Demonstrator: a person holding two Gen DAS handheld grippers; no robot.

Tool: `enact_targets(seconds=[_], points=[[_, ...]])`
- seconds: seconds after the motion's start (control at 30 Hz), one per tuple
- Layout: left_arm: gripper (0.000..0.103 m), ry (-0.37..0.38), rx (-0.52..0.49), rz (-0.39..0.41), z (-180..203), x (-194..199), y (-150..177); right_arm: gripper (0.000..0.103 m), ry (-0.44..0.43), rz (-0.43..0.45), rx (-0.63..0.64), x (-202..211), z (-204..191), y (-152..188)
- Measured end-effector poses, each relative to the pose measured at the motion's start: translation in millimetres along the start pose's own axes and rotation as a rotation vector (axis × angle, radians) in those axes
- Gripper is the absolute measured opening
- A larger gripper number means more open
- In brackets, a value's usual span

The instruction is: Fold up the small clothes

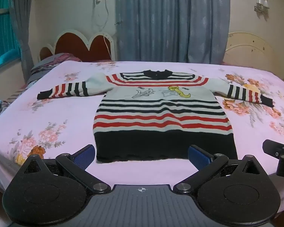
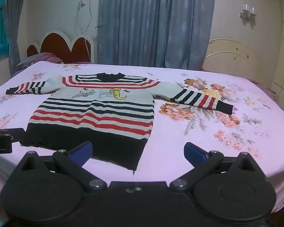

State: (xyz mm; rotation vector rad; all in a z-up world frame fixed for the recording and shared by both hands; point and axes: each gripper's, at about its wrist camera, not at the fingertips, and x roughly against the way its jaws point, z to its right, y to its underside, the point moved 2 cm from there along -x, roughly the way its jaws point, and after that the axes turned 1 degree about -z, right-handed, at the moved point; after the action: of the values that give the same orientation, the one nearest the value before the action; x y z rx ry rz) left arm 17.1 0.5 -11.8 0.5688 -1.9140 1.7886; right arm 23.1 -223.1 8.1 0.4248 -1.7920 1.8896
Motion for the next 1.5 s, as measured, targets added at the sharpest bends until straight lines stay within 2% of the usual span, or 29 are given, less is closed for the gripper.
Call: enact_targets(seconds=[1.5], points=[[0.103, 0.010, -0.001, -0.007, -7, 1, 3, 0.102, -0.002, -0.007, 0.011, 0, -10, -5]])
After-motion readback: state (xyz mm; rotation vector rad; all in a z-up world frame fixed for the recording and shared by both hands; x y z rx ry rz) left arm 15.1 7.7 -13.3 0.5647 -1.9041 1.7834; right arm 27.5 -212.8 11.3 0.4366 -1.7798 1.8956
